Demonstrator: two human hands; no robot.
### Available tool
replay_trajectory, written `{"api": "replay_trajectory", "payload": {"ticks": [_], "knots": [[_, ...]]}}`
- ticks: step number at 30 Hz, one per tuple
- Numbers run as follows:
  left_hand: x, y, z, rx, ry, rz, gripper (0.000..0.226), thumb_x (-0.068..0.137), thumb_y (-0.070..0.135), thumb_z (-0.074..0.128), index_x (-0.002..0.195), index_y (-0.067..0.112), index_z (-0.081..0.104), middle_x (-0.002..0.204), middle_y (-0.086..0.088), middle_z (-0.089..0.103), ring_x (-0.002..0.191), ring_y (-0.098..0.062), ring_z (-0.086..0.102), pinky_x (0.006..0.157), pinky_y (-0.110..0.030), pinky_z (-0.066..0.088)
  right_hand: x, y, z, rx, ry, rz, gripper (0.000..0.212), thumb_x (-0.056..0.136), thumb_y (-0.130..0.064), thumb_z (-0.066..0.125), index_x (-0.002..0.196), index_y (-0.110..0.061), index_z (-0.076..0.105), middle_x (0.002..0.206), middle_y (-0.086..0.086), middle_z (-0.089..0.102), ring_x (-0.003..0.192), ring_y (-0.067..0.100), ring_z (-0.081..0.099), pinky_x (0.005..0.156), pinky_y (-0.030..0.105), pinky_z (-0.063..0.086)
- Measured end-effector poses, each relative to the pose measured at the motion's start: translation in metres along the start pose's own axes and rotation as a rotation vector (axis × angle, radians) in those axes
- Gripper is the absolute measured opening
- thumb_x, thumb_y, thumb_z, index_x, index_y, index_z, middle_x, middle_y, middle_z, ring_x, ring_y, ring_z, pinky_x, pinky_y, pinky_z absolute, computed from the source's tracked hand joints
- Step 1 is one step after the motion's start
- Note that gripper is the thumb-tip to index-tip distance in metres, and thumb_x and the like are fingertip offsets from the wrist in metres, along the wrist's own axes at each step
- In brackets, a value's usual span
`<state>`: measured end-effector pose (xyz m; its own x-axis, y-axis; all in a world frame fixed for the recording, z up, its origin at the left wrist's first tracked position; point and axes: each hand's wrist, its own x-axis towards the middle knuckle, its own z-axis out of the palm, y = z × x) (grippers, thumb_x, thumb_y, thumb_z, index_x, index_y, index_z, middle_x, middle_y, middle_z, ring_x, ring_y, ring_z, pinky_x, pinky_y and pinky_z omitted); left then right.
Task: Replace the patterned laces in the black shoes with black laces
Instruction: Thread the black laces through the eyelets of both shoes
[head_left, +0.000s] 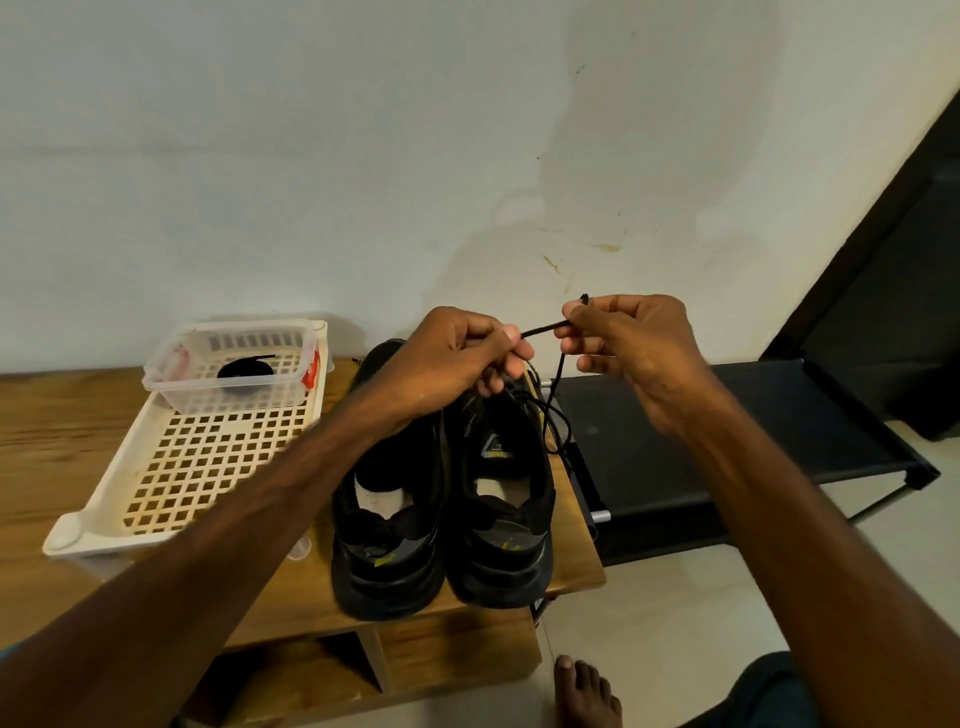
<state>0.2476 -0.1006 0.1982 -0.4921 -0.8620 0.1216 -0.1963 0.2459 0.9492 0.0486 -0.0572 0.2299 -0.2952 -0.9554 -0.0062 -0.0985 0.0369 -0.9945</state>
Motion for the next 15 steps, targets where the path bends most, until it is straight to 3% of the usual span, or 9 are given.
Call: {"api": "replay_trajectory", "payload": {"ticks": [7,10,12,15], "knots": [[0.002,-0.010,-0.025,0.025,0.039,-0.023,0.022,0.101,0.004,0.058,0.117,0.006,0.072,0.099,-0.003,0.079,0.086,-0.017,0.074,0.073,-0.023,0.060,0.005,0.008,-0.008,-0.127,0.032,0.018,0.011,0.094,-0.015,0.073,0.099,-0.005,0.074,0.082,0.008,0.079,0.067,0.014,0.074,0.053,0.020,0.055],[0.001,-0.011,-0.029,0.059,-0.002,-0.018,0.017,0.097,0.007,0.064,0.112,0.005,0.073,0.097,-0.004,0.079,0.087,-0.021,0.076,0.074,-0.026,0.061,0.005,0.008,-0.012,-0.209,-0.073,0.048,0.013,0.095,-0.012,0.071,0.100,-0.001,0.074,0.084,0.011,0.078,0.064,0.013,0.072,0.052,0.019,0.055],[-0.001,-0.011,-0.032,0.099,-0.064,-0.012,0.016,0.095,0.013,0.070,0.109,0.006,0.074,0.094,-0.004,0.079,0.082,-0.020,0.076,0.070,-0.025,0.059,0.005,0.008,-0.017,-0.408,-0.239,0.120,0.014,0.096,-0.013,0.069,0.097,0.000,0.074,0.081,0.011,0.078,0.058,0.010,0.069,0.049,0.018,0.052],[-0.003,-0.012,-0.033,0.182,-0.184,0.020,0.017,0.093,0.021,0.073,0.106,0.012,0.077,0.094,0.001,0.079,0.082,-0.012,0.073,0.070,-0.019,0.054,0.002,0.014,-0.017,-0.900,-0.464,0.248,0.022,0.095,-0.026,0.070,0.085,-0.007,0.073,0.062,0.000,0.072,0.049,0.005,0.061,0.047,0.017,0.047]]}}
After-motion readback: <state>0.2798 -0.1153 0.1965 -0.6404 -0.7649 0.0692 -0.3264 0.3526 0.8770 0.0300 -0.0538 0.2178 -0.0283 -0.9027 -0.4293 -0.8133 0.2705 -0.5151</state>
